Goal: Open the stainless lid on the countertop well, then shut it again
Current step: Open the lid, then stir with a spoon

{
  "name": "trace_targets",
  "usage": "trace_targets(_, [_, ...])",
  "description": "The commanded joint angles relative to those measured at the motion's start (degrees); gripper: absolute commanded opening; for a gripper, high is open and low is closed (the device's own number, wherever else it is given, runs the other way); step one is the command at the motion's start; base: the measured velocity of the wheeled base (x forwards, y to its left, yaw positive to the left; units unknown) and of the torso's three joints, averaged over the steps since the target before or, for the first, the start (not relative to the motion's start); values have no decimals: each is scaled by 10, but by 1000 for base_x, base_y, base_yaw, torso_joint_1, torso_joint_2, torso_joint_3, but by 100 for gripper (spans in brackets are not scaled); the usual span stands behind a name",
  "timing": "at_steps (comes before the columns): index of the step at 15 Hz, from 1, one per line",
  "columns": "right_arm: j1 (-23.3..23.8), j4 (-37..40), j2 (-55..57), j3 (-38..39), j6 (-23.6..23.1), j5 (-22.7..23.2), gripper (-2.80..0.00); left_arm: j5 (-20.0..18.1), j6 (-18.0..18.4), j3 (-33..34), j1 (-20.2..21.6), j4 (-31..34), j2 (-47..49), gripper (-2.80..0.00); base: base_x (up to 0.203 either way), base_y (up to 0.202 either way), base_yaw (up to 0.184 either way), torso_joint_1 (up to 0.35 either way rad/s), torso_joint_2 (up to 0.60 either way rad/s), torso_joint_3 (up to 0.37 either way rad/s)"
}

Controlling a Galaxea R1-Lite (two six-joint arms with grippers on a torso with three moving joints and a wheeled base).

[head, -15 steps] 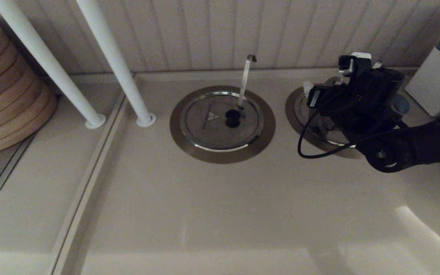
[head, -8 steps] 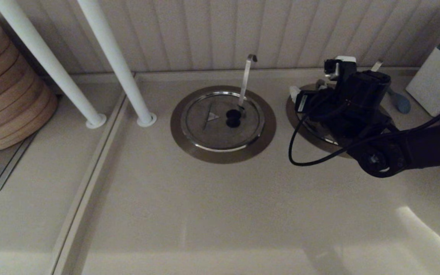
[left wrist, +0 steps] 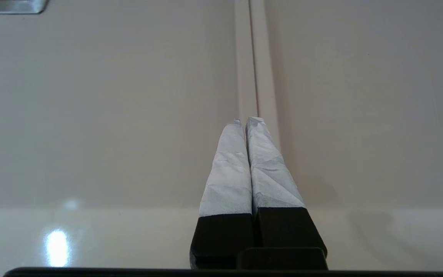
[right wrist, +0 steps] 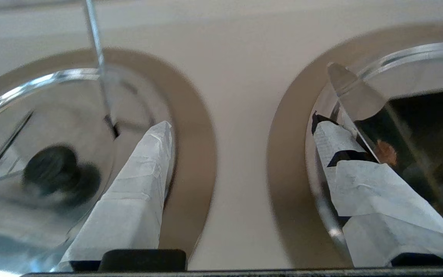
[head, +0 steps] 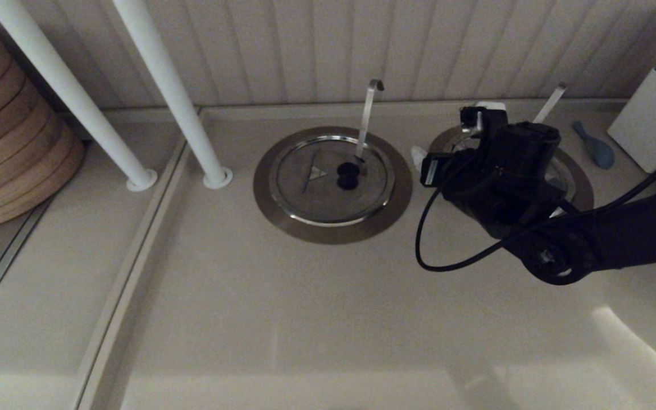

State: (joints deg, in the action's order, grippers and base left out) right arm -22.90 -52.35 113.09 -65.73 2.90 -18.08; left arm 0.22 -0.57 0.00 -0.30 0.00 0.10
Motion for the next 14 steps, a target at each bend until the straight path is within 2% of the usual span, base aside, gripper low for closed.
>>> trace_targets(1, [-20,-10,-19,12,3,0,0,0,0,0,0,0,0,-280,0,0,0,0,0,0])
trace_targets(8, [-19,-9,-24,13,3,-3,0,0,0,0,0,0,0,-280,0,0,0,0,0,0])
trace_targets(14, [-84,-3,-61,48,16,-3,0,0,0,0,0,0,0,-280,0,0,0,0,0,0])
